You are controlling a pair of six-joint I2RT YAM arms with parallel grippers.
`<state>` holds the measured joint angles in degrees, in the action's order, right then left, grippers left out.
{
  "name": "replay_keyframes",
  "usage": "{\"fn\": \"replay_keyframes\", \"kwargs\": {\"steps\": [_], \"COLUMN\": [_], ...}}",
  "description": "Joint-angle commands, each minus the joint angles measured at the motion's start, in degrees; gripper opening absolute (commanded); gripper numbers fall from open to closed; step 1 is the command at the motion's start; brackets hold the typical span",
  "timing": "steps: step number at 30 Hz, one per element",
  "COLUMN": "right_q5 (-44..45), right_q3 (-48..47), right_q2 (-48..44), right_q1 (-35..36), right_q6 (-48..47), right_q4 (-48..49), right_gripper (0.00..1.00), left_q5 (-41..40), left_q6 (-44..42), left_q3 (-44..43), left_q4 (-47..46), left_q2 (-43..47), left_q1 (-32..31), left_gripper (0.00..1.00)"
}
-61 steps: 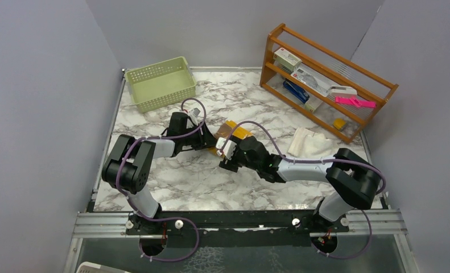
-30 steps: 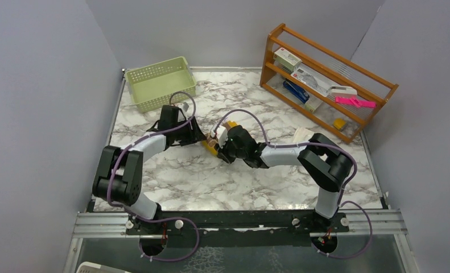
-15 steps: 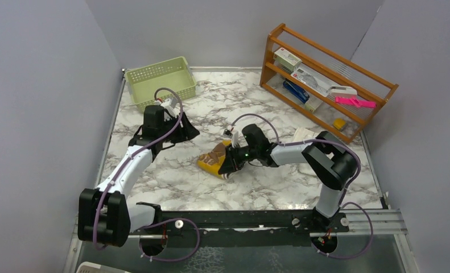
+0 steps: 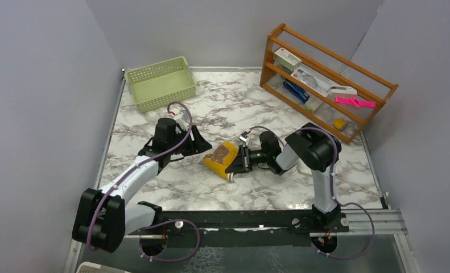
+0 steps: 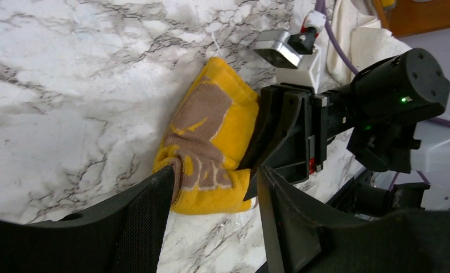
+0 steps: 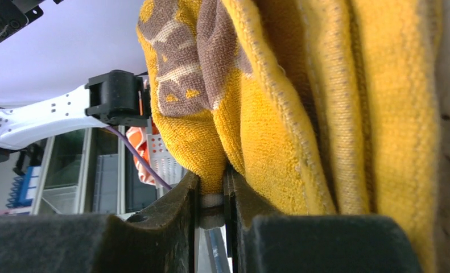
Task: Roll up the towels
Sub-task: Roll the towel at the center of the board.
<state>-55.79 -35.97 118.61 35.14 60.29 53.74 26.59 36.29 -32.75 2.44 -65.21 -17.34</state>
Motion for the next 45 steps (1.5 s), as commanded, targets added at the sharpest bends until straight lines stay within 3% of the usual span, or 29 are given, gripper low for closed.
{"fn": "replay_keyframes", "kwargs": {"steps": [1,8,16,27,38,45], "right_q5": [-0.46,-0.26,-1.33,-0.81,-0.73,-0.28], "right_q3": [2.98,3.48,4.52,5.34,5.29,5.30], "right_q2": [3.74,5.53,8.75,8.26,5.64,4.13], "right_q1": [-0.01,-0.98,-2.27,-2.92,-3.06,-3.05], "right_q6": [7.86,10.85,17.00,17.45,15.01,12.90], "right_q4": [6.32,9.03,17.33,17.07,13.05,9.63], "right_gripper": [0.02,0.03,0.05,0.07,0.07,0.07], "left_q5": [3.16,6.89,6.74,12.30,11.90,12.07], "left_q6": [3.50,7.54,3.66,4.48,5.53,4.29], "left_q3": [0.33,0.81,-3.67,4.64,3.74,0.61], "left_q4": [-8.09,-16.58,-4.91,-3.42,-16.72,-17.77], "left_q2": [-2.99,-9.30,-2.65,0.53,-13.64,-19.13], "left_q1": [-1.84,-3.82,-3.83,-3.92,-3.93,-3.93], "left_gripper": [0.58,0.58,0.58,0.58,0.58,0.58]}}
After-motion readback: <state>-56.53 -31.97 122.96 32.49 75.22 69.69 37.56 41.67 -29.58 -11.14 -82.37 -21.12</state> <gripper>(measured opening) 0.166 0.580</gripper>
